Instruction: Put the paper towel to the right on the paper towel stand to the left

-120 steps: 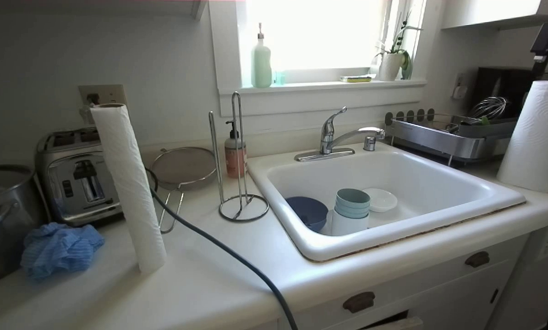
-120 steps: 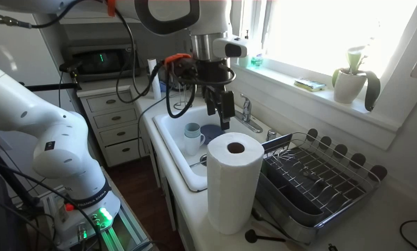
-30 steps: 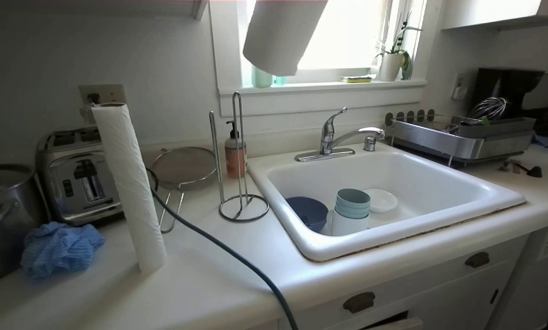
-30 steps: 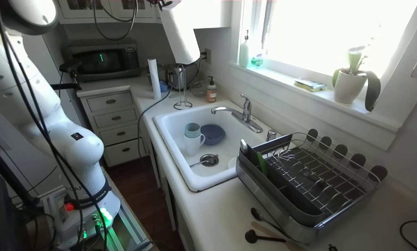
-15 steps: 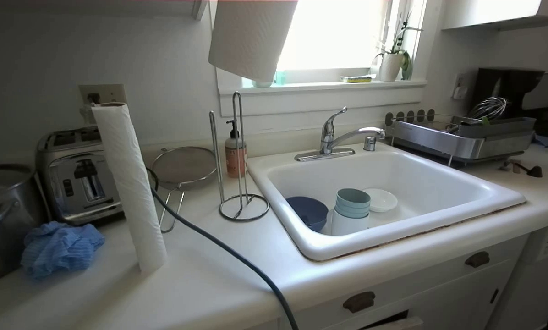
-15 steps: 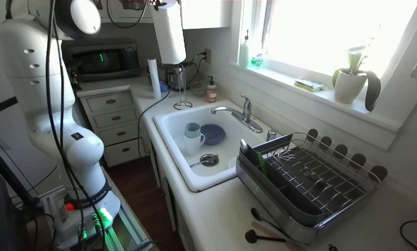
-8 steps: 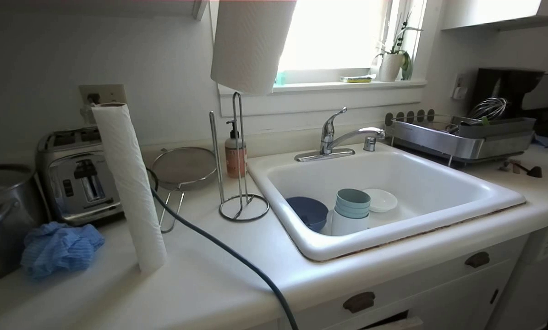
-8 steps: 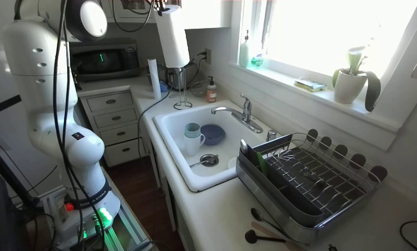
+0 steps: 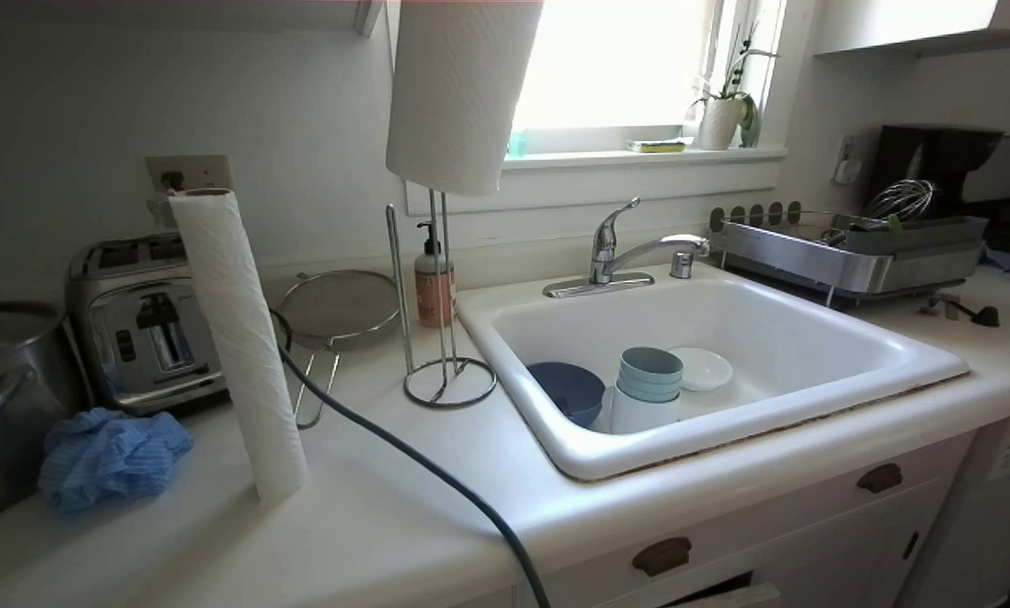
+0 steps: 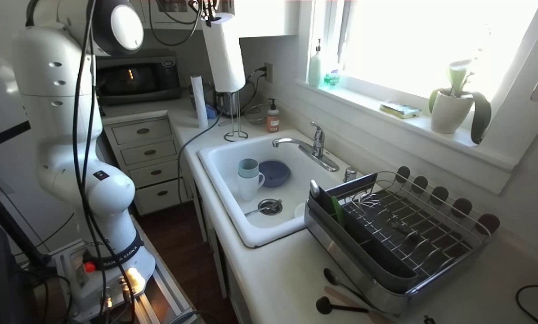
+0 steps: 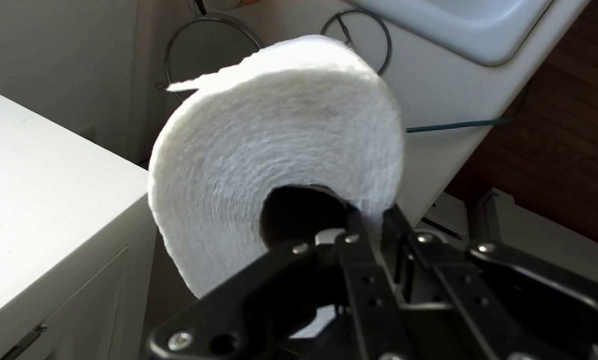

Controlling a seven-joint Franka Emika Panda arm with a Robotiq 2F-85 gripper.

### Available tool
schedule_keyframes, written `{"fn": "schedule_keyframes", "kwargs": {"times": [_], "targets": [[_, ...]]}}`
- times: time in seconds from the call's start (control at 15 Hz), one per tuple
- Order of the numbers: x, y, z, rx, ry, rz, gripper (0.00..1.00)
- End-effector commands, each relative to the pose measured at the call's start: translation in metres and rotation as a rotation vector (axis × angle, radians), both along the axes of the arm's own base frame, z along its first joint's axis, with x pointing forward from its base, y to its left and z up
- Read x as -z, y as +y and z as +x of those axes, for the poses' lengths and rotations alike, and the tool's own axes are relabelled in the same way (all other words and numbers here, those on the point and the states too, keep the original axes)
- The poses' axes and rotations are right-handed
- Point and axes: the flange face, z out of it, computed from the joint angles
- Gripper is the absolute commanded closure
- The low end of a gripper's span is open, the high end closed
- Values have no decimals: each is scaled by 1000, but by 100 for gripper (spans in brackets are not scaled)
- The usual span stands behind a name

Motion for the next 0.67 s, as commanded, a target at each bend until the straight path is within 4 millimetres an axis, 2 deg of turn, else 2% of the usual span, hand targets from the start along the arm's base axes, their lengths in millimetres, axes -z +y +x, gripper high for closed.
{"fn": "schedule_keyframes", "kwargs": {"times": [0.0, 0.2, 0.6], "targets": [[-8, 5, 5, 4, -54, 11, 96], [-11, 7, 9, 7, -96, 20, 96], [-4, 10, 9, -2, -79, -2, 96]]}}
